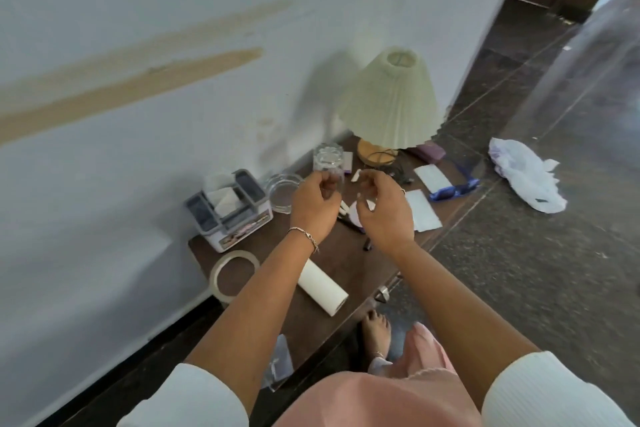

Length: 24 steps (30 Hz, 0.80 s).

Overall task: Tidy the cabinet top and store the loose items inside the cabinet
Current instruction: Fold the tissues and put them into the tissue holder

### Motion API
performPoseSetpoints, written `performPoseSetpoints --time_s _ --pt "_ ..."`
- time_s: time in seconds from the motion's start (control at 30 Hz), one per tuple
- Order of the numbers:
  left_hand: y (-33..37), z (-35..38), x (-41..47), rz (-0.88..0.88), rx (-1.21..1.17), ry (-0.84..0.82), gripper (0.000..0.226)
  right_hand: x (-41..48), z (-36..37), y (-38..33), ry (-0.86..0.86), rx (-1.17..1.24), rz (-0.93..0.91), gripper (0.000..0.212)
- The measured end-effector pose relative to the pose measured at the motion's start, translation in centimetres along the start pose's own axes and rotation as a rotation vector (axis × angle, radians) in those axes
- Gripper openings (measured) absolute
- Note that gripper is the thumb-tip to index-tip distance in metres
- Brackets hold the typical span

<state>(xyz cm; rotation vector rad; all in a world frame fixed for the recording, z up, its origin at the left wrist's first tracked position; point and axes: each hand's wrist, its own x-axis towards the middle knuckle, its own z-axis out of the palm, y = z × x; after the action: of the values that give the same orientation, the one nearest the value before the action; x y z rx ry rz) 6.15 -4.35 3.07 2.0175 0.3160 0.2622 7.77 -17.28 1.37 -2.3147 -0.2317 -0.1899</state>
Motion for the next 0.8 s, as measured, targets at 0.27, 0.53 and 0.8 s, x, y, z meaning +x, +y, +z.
performPoseSetpoints --time_s 0.27,0.53,0.8 --pt "0.2 6.6 0.4 0.027 0.144 -0.201 0.025 -1.1 -3.0 9.1 0.06 -0.069 0.359 0.034" --pt "-1.7 10.5 2.5 0.183 0.61 -0.348 0.031 -0.5 -1.7 13.2 0.037 -0.176 0.625 0.05" --pt "-3.3 12.4 3.9 0.28 0.833 -0.384 0.038 0.2 -0.9 14.3 0.038 -0.258 0.642 0.049"
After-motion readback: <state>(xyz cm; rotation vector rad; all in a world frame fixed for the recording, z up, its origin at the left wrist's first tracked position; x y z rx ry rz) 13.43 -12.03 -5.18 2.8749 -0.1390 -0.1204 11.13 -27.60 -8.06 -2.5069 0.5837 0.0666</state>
